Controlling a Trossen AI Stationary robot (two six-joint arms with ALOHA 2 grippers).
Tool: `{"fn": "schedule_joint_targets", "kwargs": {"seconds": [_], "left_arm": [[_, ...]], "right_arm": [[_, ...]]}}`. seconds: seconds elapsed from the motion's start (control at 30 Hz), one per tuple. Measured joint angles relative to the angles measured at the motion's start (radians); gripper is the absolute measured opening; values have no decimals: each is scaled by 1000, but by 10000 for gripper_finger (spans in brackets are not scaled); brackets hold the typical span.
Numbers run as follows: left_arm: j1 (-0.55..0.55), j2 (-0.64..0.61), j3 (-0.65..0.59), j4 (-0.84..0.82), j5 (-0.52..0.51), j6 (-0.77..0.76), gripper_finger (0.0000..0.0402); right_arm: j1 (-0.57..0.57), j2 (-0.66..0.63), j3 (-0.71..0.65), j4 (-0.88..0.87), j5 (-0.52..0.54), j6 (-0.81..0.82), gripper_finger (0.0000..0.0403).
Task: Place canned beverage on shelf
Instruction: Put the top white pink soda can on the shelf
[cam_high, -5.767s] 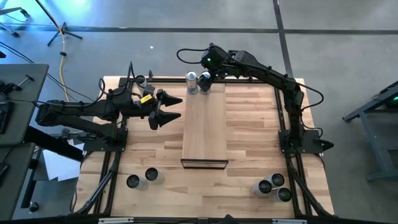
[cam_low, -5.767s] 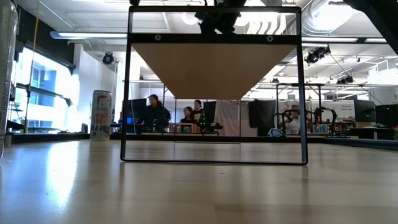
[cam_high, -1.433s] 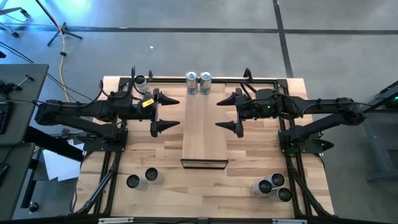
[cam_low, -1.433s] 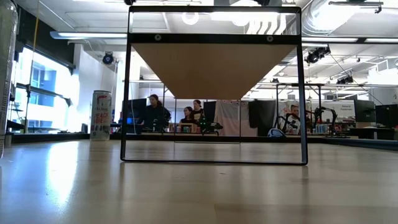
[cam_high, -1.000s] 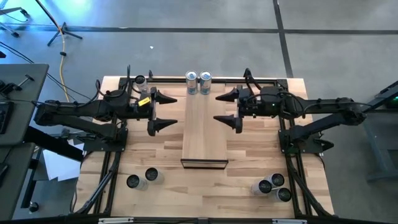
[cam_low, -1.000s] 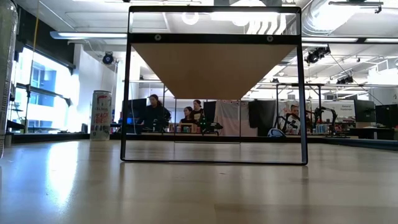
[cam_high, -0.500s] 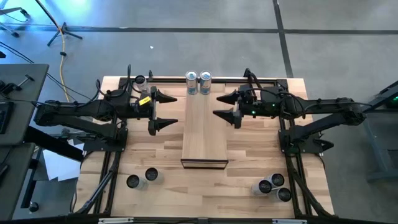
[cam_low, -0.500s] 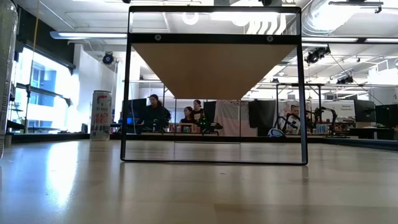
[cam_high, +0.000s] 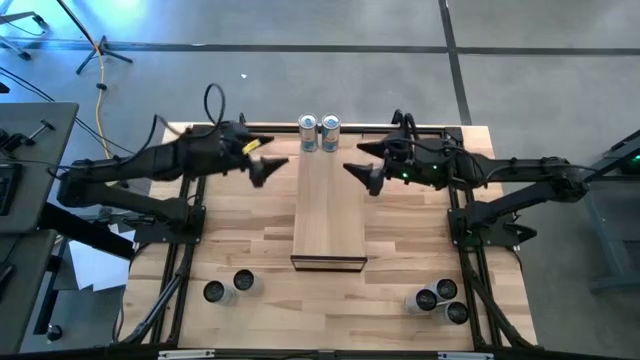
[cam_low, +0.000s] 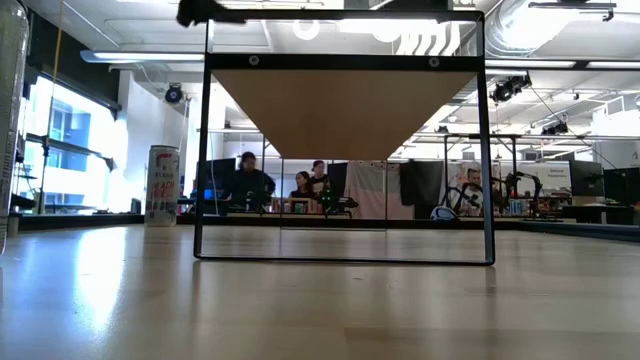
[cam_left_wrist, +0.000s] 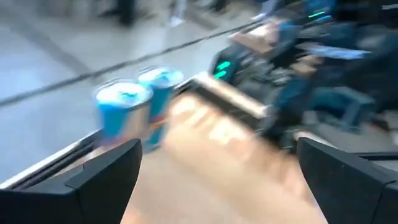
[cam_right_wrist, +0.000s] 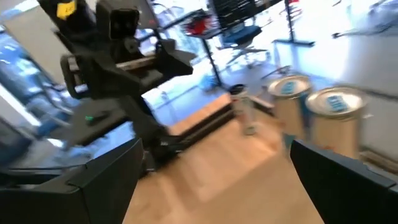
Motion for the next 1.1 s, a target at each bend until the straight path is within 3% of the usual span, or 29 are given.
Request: {"fn": "schedule_joint_targets", "kwargs": {"seconds": [0.33,0.53,0.93,1.1], "left_arm": [[230,156,182,-341,-122,-156,400],[356,240,256,-540,-131,-289,400],[576,324,264,-783,-185,-366,400],[657,328,264,-771,-200,-316,400]], "right_arm": [[-81,0,0,-122,7,-65,394],[-113,0,0,-211,4,-60,394],[-131,0,0,-232,8,-58,394],[-136,0,0,-231,8,-59,394]]}}
